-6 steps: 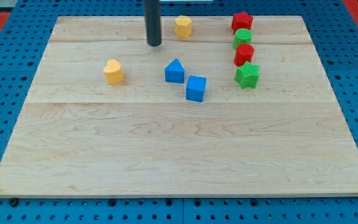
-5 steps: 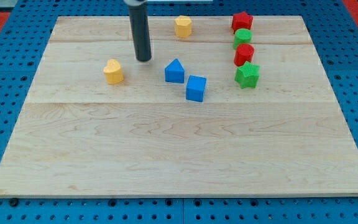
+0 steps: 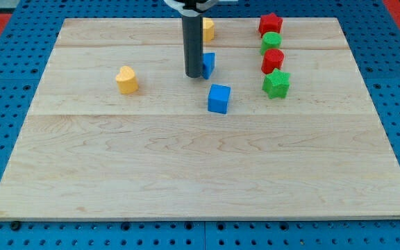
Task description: Move the triangle towards the hexagon
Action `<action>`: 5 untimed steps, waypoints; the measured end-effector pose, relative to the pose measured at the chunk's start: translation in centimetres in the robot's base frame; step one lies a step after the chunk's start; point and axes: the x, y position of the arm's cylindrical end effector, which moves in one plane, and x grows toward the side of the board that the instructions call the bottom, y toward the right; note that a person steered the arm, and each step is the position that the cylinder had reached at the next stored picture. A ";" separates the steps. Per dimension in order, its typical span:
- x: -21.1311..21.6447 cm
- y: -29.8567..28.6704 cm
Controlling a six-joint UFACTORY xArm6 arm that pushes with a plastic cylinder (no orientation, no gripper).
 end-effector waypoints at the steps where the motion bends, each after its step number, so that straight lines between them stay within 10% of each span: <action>1: 3.1 2.6; 5: -2.5 2.3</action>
